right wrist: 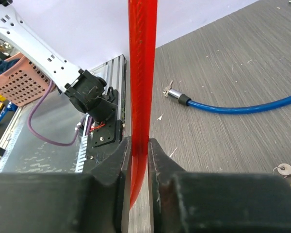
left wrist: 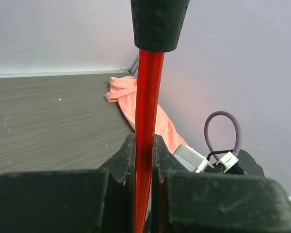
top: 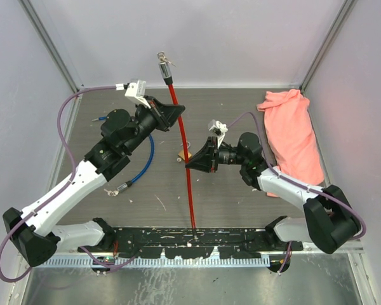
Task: Lock with the key
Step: Adjust the lock.
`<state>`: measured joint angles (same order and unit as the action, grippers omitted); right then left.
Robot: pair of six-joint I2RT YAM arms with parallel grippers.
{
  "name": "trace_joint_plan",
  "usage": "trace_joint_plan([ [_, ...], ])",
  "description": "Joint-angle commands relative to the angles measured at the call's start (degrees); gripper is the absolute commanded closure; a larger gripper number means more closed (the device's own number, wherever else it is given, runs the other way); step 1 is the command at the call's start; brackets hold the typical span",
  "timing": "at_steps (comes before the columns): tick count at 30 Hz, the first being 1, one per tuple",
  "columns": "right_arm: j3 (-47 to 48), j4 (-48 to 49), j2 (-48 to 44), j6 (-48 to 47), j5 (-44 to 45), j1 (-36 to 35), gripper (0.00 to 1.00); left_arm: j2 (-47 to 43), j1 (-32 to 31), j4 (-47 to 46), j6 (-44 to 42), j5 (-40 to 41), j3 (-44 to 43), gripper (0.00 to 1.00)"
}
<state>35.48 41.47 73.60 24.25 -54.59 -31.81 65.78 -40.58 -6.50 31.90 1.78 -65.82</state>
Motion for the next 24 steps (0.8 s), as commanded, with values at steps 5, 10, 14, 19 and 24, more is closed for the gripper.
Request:
trace_joint_plan([
  [5,9.02,-15.67,-4.33,-7.81,-0.24,1.85,0.99,-2.31,0.14,0.52,-8.54,0.80,-4.64,1.00],
  [10,14.10,-29.06,-2.57,-17.77,0.12,3.73,0.99,-3.32,0.14,5.79,-16.63,4.00,-4.20,1.00],
  [14,18.74,-39.78,-0.40,-27.72,2.97,4.16,0.99,-2.35,0.14,6.77,-21.01,4.34,-2.96,1.00],
  [19,21.97,-44.60,2.15,-28.64,-0.62,5.56,0.90,-0.51,0.13,10.10,-26.57,3.56,-4.26,1.00],
  [24,20.65,-41.76,2.09,-26.91,-3.80,5.61,0.61,-0.11,1.34,10.89,-25.95,3.10,-6.25,1.00],
])
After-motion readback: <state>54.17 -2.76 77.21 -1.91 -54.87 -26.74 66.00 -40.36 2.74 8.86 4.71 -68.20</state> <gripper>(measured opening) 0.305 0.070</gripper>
